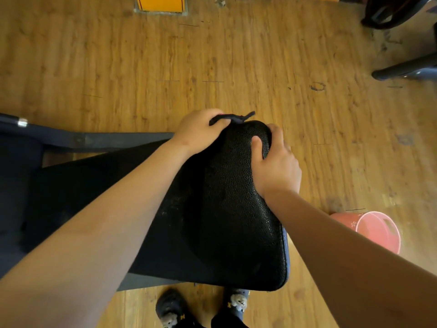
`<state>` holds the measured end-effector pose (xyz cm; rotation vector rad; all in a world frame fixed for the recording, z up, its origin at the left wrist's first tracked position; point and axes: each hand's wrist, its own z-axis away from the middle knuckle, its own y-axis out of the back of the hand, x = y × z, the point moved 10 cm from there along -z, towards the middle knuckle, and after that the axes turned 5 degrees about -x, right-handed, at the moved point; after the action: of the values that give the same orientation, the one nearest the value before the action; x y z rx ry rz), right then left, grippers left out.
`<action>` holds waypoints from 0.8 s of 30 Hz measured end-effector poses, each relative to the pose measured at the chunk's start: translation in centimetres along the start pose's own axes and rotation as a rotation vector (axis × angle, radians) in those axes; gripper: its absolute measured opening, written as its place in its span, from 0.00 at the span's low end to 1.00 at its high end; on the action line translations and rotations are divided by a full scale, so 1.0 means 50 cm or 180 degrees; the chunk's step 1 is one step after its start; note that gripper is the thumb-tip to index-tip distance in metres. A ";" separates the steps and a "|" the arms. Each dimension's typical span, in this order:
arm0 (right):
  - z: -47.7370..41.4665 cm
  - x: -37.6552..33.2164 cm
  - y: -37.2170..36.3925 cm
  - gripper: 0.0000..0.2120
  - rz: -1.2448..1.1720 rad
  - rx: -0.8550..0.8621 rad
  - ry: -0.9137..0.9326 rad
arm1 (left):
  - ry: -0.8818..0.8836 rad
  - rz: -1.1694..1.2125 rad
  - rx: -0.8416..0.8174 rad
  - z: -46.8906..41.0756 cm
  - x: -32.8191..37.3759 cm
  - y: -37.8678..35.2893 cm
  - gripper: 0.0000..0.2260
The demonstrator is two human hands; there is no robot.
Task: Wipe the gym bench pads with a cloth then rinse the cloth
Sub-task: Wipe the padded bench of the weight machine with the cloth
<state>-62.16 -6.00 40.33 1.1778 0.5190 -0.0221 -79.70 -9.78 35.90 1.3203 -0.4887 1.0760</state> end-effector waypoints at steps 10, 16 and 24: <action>0.001 -0.002 0.000 0.23 0.0041 0.0034 0.0029 | 0.0697 0.0195 -0.0033 0.037 -0.128 0.039 0.16; 0.001 -0.003 0.002 0.23 0.0072 0.0049 0.0033 | 0.0267 -0.0055 0.0142 0.053 -0.087 0.028 0.14; 0.000 -0.004 0.003 0.23 0.0054 0.0090 0.0041 | 0.0139 -0.0321 0.1026 0.122 -0.103 0.040 0.11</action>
<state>-62.26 -5.99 40.56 1.2107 0.5214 -0.0073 -82.13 -17.47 34.27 1.5814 -0.2180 1.1285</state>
